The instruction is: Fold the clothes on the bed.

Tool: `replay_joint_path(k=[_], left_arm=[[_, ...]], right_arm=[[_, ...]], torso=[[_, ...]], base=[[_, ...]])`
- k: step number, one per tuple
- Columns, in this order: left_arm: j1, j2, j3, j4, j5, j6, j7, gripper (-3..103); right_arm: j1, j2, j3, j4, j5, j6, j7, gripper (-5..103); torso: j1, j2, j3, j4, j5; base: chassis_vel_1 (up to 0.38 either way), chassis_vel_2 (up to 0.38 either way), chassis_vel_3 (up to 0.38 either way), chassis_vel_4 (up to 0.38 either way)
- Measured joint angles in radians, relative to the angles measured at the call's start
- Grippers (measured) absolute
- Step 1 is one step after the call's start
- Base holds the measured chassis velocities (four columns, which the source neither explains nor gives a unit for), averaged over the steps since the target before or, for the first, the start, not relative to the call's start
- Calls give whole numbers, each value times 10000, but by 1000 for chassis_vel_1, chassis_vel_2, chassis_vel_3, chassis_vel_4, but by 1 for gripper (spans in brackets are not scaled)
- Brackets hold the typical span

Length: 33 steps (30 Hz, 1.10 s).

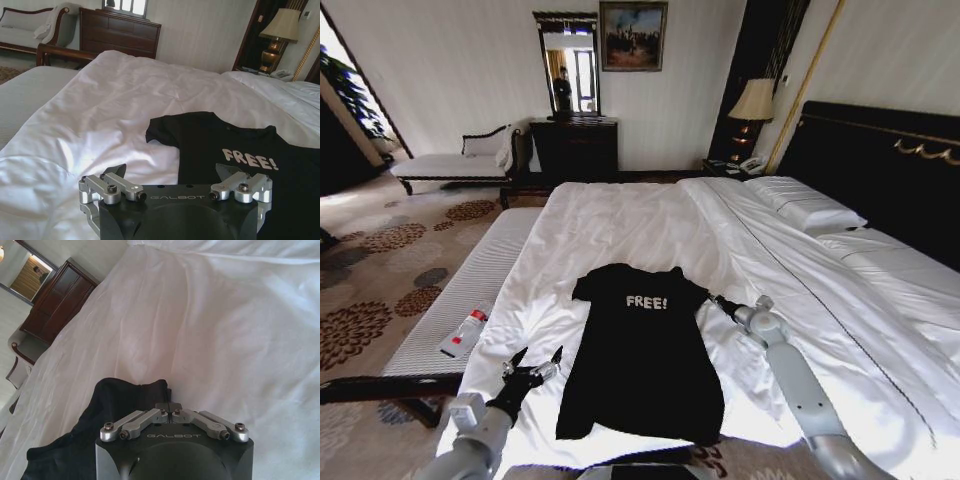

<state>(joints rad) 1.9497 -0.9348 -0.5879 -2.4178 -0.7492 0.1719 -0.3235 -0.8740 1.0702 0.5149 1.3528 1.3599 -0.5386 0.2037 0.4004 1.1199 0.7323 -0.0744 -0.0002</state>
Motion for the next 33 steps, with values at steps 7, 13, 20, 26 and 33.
replay_joint_path(k=[7,13,20,26,33], left_arm=[[-114,-14,71,30,-12,0,-3,100],[-110,-61,17,29,-42,-6,-2,100],[-76,-155,-8,25,-45,-24,29,100],[-55,-183,-43,28,-89,-34,53,100],[-81,-211,-80,64,-146,-43,73,100]], right_arm=[[3,-509,-42,52,-453,121,-138,0],[188,-725,-143,-37,-365,-10,-152,0],[256,-913,-289,-151,-648,43,-405,0],[770,-1215,-605,-524,-845,131,-664,0],[743,-1229,-614,-655,-840,119,-585,0]], torso=[[0,0,0,0,3],[0,0,0,1,1],[0,0,0,1,2],[0,0,0,3,0],[2,-1,1,0,4]], base=[[0,0,0,0],[0,0,0,0],[0,0,0,0],[0,0,0,0],[0,0,0,0]])
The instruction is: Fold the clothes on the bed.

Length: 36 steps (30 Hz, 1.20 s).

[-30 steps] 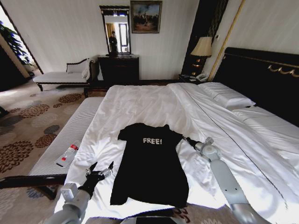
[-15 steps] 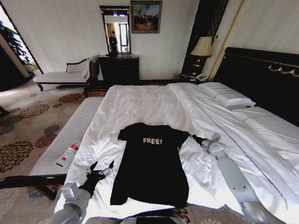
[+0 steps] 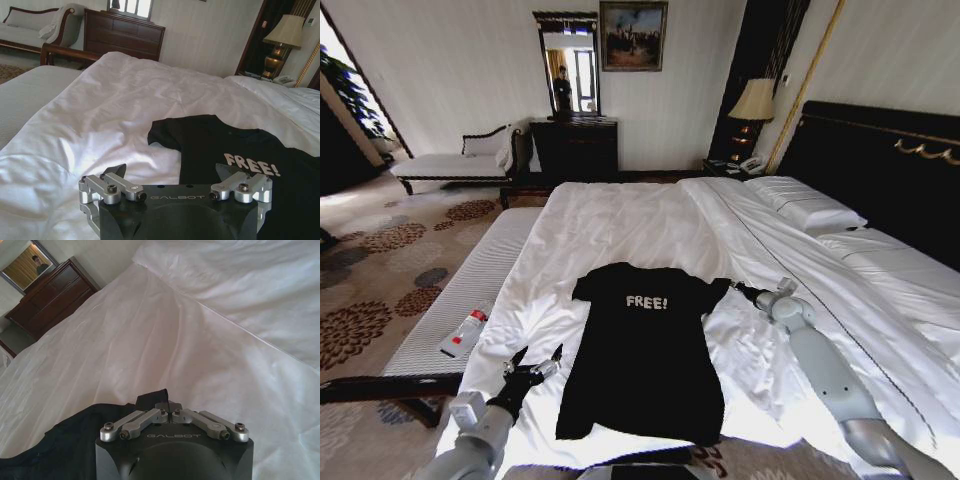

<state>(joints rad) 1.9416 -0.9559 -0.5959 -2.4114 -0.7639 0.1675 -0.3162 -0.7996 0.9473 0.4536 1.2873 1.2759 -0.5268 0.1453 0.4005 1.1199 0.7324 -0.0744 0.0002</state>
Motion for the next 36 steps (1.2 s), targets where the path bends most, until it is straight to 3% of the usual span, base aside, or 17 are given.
replay_joint_path(k=[24,36], left_arm=[[-30,-167,160,41,39,-8,6,100],[219,-302,-39,-193,165,-18,-7,100]], right_arm=[[-898,-269,825,806,534,8,227,0],[-809,-14,-415,2799,267,11,497,0]], torso=[[0,1,0,-2,-3],[-1,1,0,3,-4]], base=[[0,0,0,0],[0,0,0,0]])
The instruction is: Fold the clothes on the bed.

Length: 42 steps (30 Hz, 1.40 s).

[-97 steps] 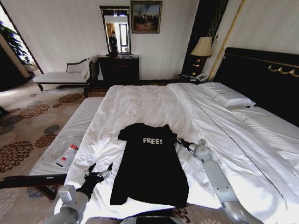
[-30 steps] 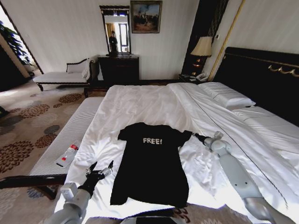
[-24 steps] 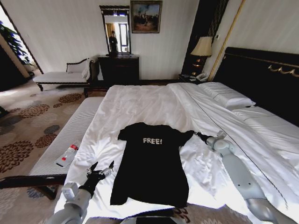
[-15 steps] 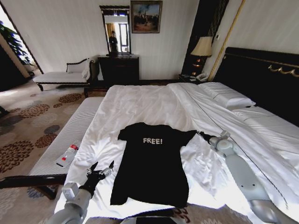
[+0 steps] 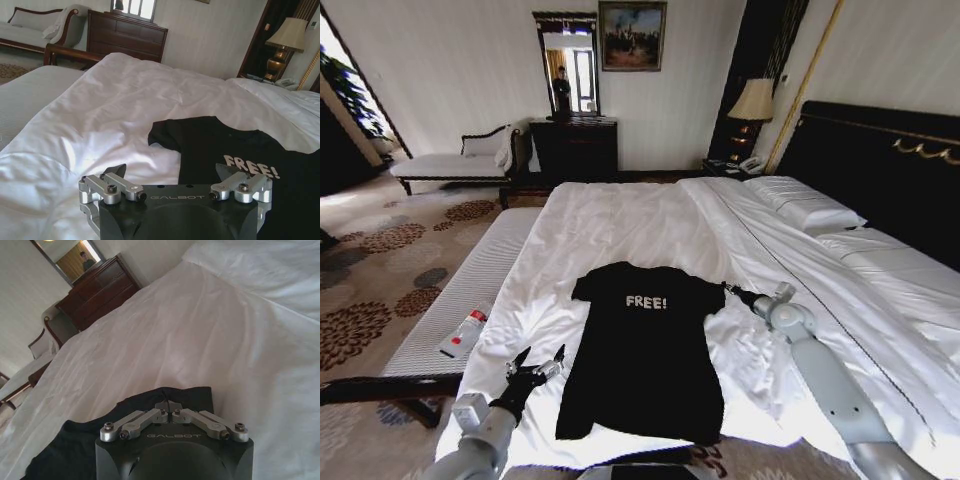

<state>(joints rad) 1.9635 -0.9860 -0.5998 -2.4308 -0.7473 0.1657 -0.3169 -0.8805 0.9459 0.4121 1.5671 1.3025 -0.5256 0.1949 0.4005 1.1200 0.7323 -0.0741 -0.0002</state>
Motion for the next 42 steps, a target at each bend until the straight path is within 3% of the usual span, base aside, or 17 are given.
replay_joint_path(k=[10,19,39,40,42], left_arm=[[77,-84,-83,-74,20,-6,-1,100],[168,-130,-236,-135,5,-9,-55,100],[141,-136,-514,-58,-69,12,-97,100],[115,-144,-616,-40,-155,21,-100,100],[87,-157,-680,-34,-236,41,-109,100]], right_arm=[[502,221,-1670,597,-328,72,308,0],[790,733,-2656,-44,-1039,272,304,0],[897,1480,-3431,-915,-1830,579,283,0],[858,1490,-3422,-923,-1843,579,265,5],[787,1488,-3407,-896,-1847,581,242,5]], torso=[[1,0,0,-3,1],[0,0,0,-2,-1],[0,0,0,-1,0],[0,0,1,-1,1],[0,-1,0,-1,0]], base=[[0,0,0,0],[0,0,0,0],[0,0,0,0],[0,0,0,0],[0,0,0,0]])
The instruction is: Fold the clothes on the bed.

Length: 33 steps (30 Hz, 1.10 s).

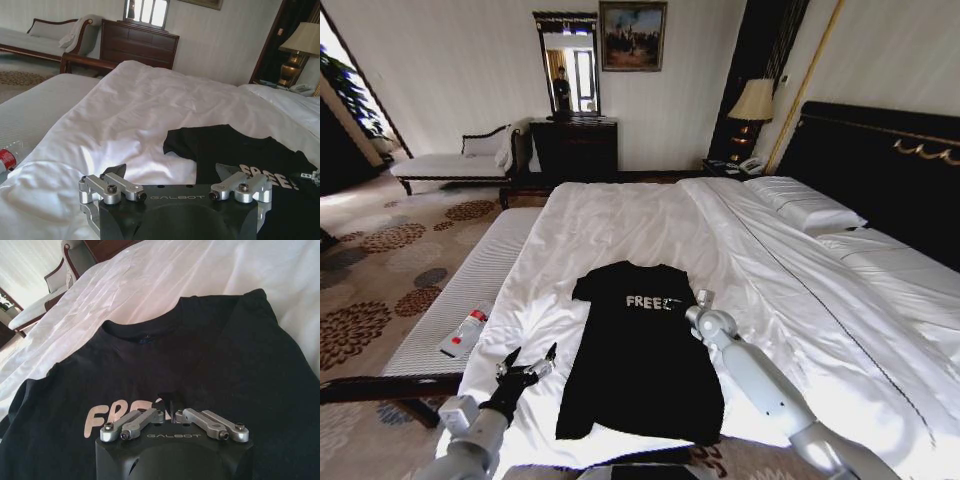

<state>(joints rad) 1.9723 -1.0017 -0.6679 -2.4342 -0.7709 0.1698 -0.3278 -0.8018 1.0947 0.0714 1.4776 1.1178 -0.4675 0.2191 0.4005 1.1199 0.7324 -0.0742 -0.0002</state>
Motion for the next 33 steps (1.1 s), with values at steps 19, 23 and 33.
replay_joint_path(k=[19,23,33], left_arm=[[-2246,-294,409,1116,-1460,403,-172,100],[-3077,-383,753,1744,-1600,441,-167,100],[-3916,-631,1145,2775,-1667,598,-310,100]], right_arm=[[-3252,-1034,3251,3735,-14,507,415,76],[-4704,-975,4248,4299,-1069,1252,356,91],[-7193,-22,6248,5000,-3535,3175,-140,100]], torso=[[-1,0,-1,-4,1],[-1,0,-1,-2,0],[-1,1,-1,1,0]], base=[[0,0,0,0],[0,0,0,0],[0,0,0,0]])
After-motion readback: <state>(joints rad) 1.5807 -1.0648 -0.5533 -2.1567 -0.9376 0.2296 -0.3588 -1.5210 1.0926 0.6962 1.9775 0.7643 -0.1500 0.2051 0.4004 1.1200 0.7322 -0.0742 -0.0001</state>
